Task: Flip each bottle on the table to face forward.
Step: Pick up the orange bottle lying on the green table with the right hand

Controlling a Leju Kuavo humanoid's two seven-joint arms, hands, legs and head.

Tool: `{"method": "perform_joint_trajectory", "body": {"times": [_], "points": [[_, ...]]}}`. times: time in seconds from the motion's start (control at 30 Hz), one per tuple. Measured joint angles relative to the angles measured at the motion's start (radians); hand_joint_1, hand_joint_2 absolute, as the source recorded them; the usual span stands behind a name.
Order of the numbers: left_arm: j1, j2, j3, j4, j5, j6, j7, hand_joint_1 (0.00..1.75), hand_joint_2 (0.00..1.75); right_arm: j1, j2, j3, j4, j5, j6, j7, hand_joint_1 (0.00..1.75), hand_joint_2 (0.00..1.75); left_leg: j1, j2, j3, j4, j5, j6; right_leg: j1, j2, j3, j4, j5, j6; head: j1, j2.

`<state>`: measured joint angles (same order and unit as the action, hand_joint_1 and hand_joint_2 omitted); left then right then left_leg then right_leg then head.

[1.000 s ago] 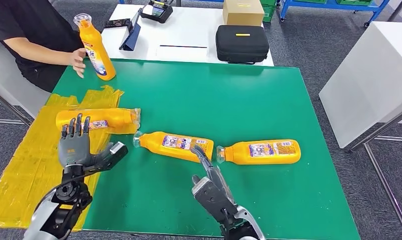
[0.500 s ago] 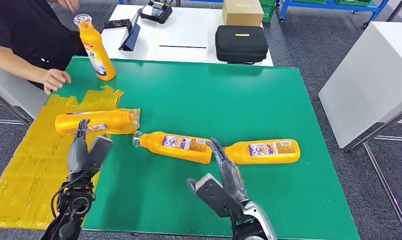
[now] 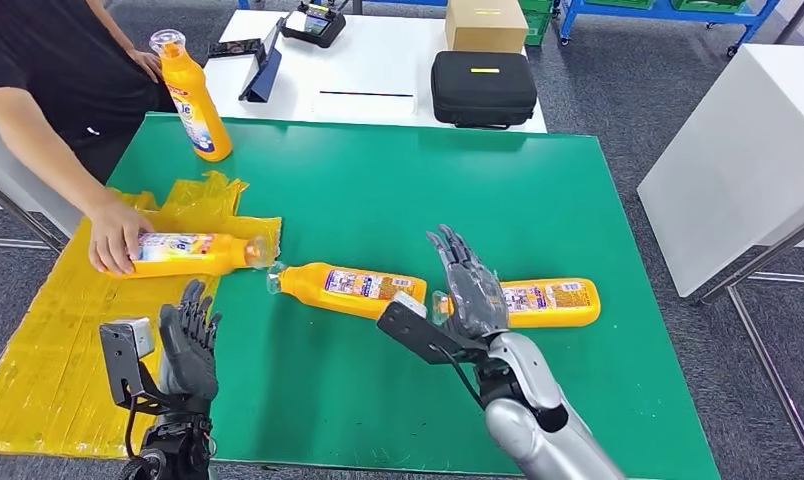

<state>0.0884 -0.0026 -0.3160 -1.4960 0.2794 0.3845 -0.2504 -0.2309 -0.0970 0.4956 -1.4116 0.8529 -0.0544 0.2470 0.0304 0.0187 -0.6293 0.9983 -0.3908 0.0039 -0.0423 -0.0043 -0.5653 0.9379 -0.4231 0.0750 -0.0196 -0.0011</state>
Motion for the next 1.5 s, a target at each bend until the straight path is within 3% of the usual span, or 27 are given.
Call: {"method": "perform_joint_trajectory", "body": {"times": [0.17, 0.57, 0.87, 1.2, 1.5], "points": [[-0.014, 0.002, -0.017, -0.012, 0.011, -0.025, -0.009, 0.00, 0.00, -0.048, 0.026, 0.008, 0.063, 0.058, 0.033, 0.021, 0.00, 1.75, 0.000, 0.000, 0.000, 0.000, 0.000, 0.000, 0.000, 0.000, 0.000, 0.000, 0.000, 0.000, 0.000, 0.000], [-0.082, -0.014, -0.024, -0.020, -0.007, -0.046, 0.010, 0.00, 0.00, -0.175, 0.147, 0.046, 0.295, 0.120, 0.112, 0.014, 0.00, 1.75, 0.000, 0.000, 0.000, 0.000, 0.001, 0.000, 0.000, 0.000, 0.000, 0.001, 0.000, 0.000, 0.000, 0.000], [-0.100, -0.020, -0.024, -0.020, -0.008, -0.046, 0.010, 0.00, 0.00, -0.234, 0.182, 0.069, 0.413, 0.128, 0.122, 0.007, 0.00, 1.75, 0.000, 0.000, 0.000, 0.000, 0.001, 0.000, 0.000, 0.000, -0.001, 0.001, 0.000, 0.000, 0.000, 0.000], [-0.122, -0.036, -0.024, -0.020, -0.016, -0.052, 0.016, 0.00, 0.00, -0.364, 0.238, 0.102, 0.658, 0.153, 0.156, 0.014, 0.00, 1.75, 0.000, 0.000, 0.000, 0.000, 0.002, -0.001, 0.000, 0.000, -0.001, 0.002, 0.001, 0.000, 0.000, 0.000], [-0.149, -0.061, -0.023, -0.020, -0.027, -0.070, 0.022, 0.00, 0.00, -0.432, 0.249, 0.105, 0.807, 0.171, 0.156, 0.025, 0.00, 1.75, 0.000, 0.000, 0.000, 0.000, 0.002, -0.001, 0.000, 0.000, -0.001, 0.002, 0.001, 0.001, 0.000, 0.000]]}}
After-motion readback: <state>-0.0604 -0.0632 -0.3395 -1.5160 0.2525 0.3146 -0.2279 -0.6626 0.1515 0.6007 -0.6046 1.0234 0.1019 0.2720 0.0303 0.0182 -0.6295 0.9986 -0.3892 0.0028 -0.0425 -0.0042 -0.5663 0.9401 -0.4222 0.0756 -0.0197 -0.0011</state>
